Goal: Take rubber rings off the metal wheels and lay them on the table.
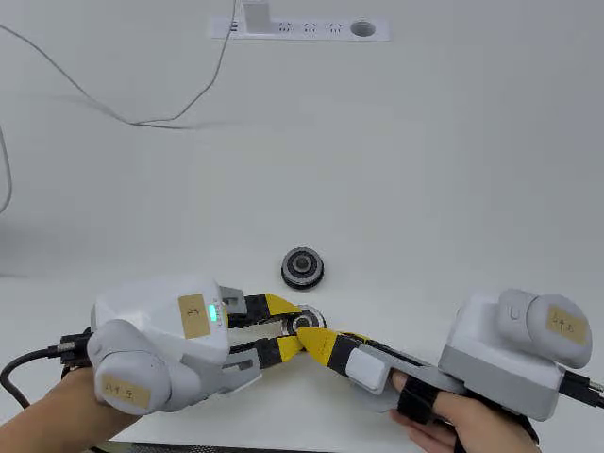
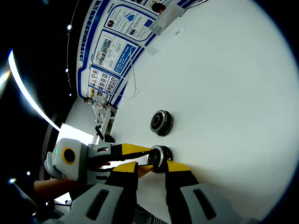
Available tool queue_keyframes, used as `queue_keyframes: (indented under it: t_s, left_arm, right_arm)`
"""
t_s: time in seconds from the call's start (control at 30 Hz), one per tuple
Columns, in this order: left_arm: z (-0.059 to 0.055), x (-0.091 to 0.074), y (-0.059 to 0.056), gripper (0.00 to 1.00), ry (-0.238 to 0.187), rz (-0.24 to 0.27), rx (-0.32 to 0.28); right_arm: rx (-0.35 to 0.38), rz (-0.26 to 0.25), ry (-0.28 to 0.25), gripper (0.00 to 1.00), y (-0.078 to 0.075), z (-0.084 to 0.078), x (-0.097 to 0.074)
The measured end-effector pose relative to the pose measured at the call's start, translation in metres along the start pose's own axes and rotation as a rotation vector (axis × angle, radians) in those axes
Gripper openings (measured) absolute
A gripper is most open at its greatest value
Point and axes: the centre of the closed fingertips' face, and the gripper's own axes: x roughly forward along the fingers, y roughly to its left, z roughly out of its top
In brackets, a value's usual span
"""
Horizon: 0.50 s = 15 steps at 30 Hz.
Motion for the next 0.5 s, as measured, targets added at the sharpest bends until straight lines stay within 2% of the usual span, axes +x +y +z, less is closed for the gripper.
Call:
queue_keyframes:
  t_s: [0.23,0.5]
  left_arm:
    - [0.0004,0.0002,-0.0001,0.13,0.001,0.001,0.0]
    - [0.0006,0.0004,-0.0001,0.13,0.001,0.001,-0.001]
  right_arm:
    - [-0.004,-0.007,-0.002,0.21,-0.0003,0.0001,-0.0004]
    - [0.014,-0.033,-0.014,0.11,-0.0087,0.0022,-0.0001]
